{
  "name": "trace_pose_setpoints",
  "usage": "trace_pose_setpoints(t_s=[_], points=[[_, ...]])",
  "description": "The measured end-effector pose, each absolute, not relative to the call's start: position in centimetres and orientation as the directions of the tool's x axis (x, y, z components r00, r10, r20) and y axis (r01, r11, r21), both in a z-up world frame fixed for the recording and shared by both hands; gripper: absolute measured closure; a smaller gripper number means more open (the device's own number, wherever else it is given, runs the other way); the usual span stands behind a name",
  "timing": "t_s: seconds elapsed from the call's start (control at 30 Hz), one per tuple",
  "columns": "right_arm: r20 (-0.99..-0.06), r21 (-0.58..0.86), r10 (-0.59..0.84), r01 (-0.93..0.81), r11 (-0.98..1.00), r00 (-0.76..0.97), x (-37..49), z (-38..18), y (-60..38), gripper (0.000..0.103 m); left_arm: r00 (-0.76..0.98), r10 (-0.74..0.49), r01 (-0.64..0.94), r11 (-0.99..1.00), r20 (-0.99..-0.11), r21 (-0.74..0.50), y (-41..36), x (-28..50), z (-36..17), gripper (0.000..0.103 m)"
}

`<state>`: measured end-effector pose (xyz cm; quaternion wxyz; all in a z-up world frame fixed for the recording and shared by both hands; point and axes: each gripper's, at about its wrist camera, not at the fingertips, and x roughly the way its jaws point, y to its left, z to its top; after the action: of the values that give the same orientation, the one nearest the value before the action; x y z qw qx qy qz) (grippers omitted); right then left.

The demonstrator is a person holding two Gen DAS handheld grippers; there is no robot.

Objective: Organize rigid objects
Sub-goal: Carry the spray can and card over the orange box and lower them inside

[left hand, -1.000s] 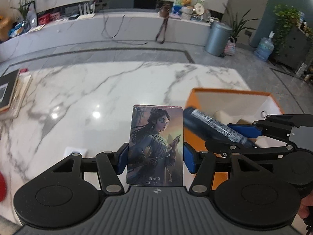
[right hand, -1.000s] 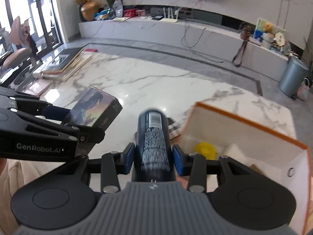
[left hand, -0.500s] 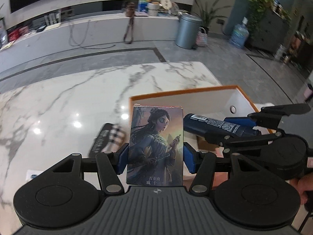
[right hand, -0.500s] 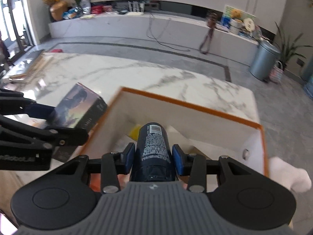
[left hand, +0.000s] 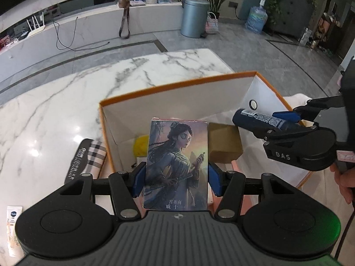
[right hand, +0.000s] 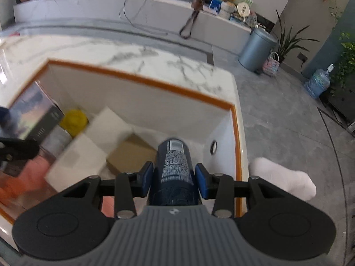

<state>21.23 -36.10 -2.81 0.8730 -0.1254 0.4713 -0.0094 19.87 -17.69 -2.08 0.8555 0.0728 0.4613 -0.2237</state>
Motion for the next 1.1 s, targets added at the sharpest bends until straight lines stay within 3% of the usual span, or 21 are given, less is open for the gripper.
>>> trace_pose_setpoints(t_s=[0.23,0.37,0.73,0.93,1.1], points=[[-0.869,-0.242,-0.147,-0.146,0.959,0.472,21.5,-5.5,-36.1,0.062,0.464,-0.303,0.453,0.889,-0.832,-0.071,-18.1,19.8,-2.9,0.038],[-0.885,-0.24,-0.145,-0.167,0.956,0.443,21.4,-6.1,-35.9,0.074,0.46,-0.303,0.459,0.886,-0.835,-0.068,-18.4,19.7,-3.1,0.038],[-0.837,-0.246,-0.14,-0.135,0.96,0.529,19.7,-4.5,-35.2,0.068,0.452,-0.299,0.462,0.884,-0.84,-0.066,-19.0,19.7,-3.5,0.038],[-0.791,-0.157,-0.053,-0.118,0.981,0.609,18.7,-3.3,-34.9,0.068,0.411,-0.322,0.491,0.866,-0.853,-0.09,-19.9,19.3,-4.1,0.038],[-0.768,-0.1,-0.017,-0.094,0.99,0.641,18.2,-3.1,-35.0,0.06,0.385,-0.305,0.511,0.856,-0.871,-0.075,-20.5,19.2,-4.9,0.038]])
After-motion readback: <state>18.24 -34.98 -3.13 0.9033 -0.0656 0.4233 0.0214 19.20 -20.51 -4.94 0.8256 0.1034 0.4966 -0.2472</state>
